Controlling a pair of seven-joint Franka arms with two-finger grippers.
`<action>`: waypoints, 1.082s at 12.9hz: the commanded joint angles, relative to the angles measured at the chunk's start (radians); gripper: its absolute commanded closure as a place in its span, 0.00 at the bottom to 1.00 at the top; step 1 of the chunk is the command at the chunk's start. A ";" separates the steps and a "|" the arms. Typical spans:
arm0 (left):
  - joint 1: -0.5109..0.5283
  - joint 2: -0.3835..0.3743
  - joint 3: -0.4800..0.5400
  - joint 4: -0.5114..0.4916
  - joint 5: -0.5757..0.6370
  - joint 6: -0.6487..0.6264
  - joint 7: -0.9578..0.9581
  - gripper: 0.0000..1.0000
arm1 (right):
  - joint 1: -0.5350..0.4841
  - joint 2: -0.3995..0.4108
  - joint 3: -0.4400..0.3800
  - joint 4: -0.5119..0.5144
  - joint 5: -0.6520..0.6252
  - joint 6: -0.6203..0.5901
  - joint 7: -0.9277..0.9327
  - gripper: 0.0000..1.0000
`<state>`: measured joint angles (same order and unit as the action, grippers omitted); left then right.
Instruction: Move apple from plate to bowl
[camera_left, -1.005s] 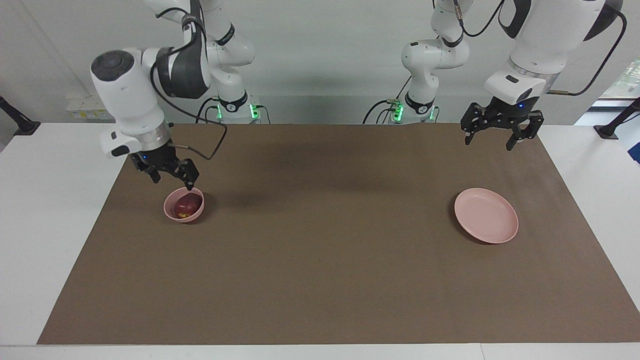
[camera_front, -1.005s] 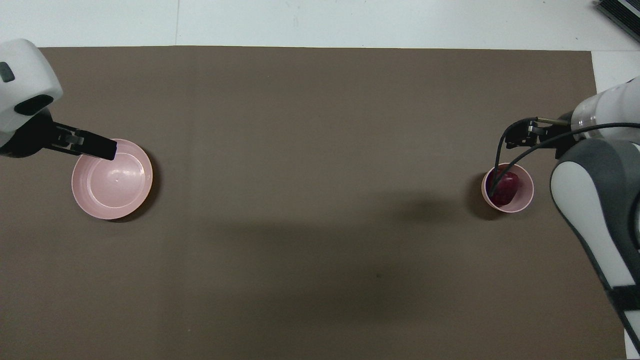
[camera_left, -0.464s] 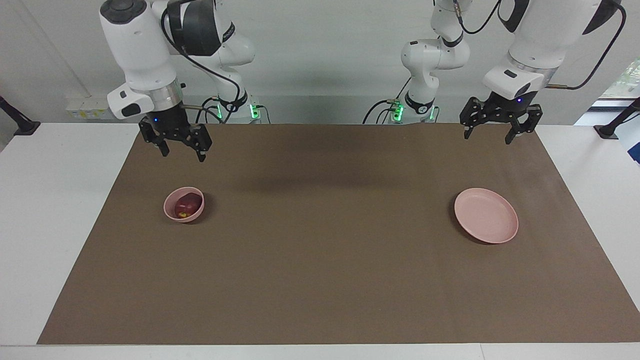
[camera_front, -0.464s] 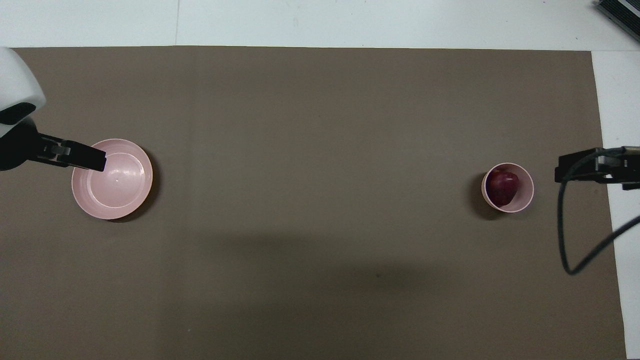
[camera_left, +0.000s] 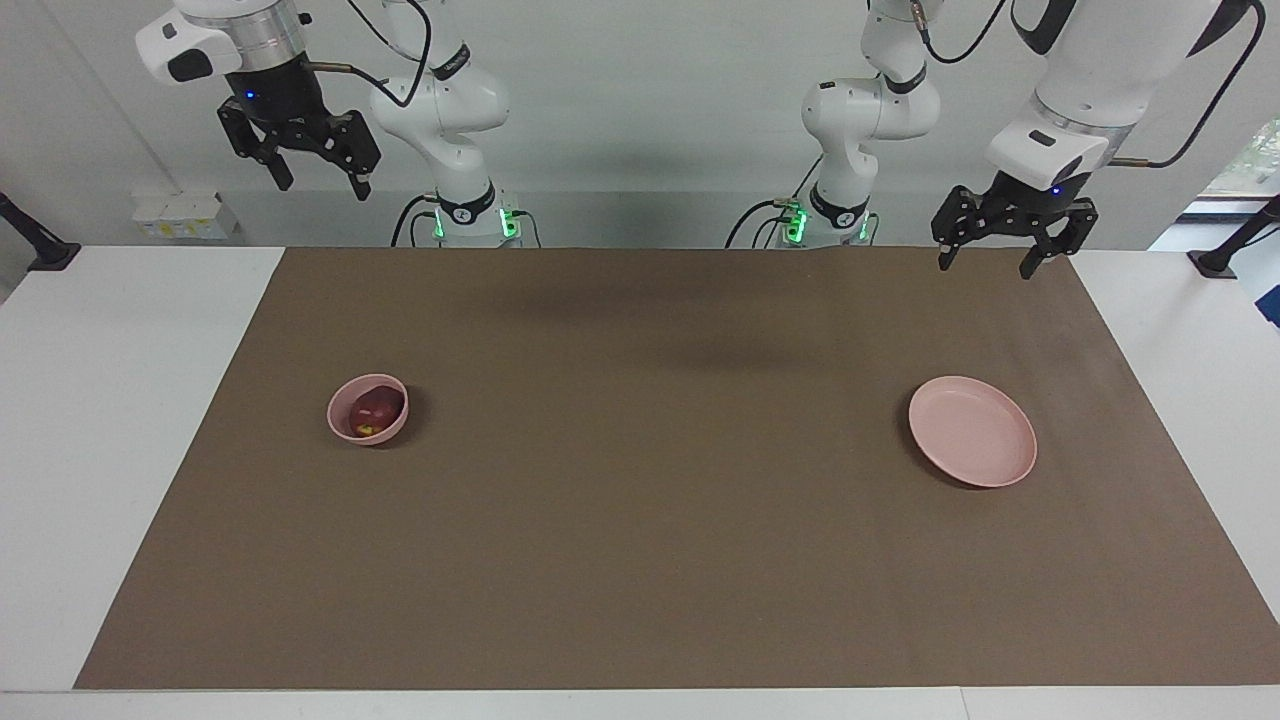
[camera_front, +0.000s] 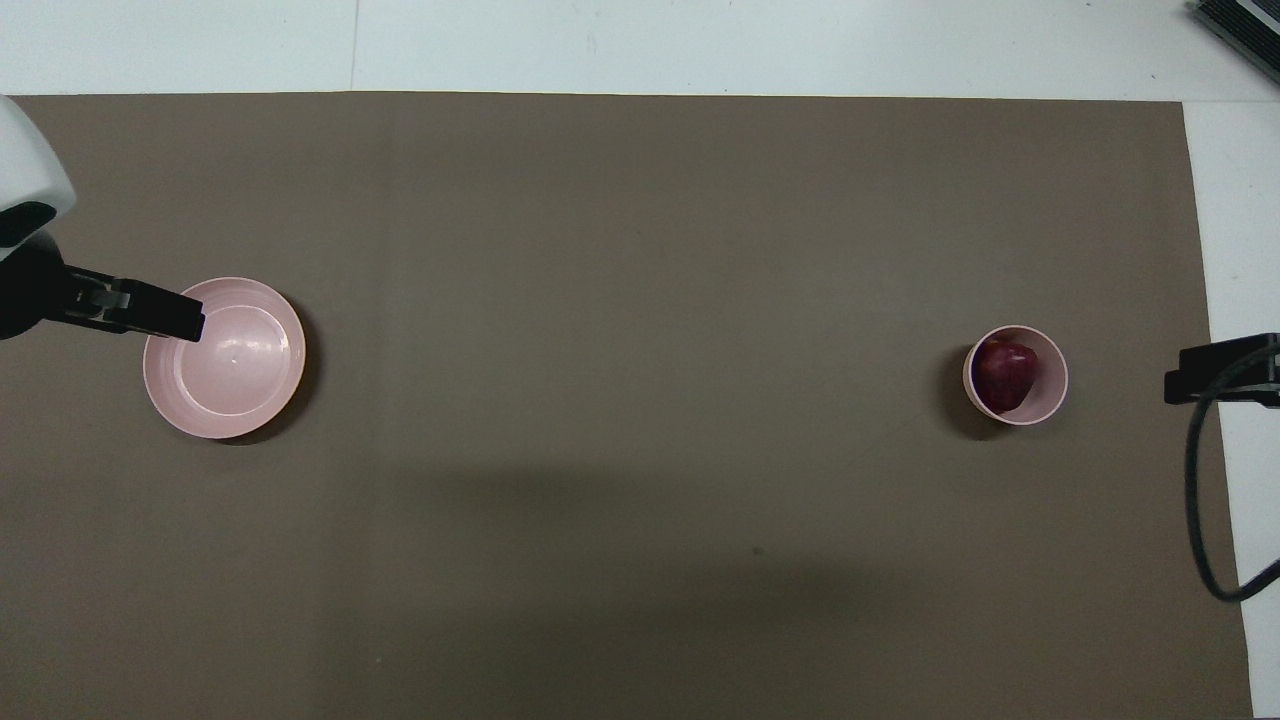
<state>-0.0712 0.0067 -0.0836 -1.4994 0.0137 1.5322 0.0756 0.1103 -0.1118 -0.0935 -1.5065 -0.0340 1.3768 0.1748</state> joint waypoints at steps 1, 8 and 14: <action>0.001 -0.030 0.008 -0.028 -0.012 -0.036 -0.005 0.00 | -0.009 -0.025 0.001 -0.040 0.023 0.028 -0.085 0.00; -0.004 -0.048 0.002 0.007 -0.015 -0.072 -0.014 0.00 | -0.011 -0.023 -0.005 -0.032 0.060 0.018 -0.097 0.00; 0.002 -0.086 0.033 -0.001 -0.047 -0.078 -0.011 0.00 | -0.009 -0.023 -0.005 -0.032 0.060 0.018 -0.097 0.00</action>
<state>-0.0707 -0.0620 -0.0571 -1.4907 -0.0103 1.4600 0.0721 0.1109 -0.1120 -0.0978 -1.5110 0.0091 1.3785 0.1060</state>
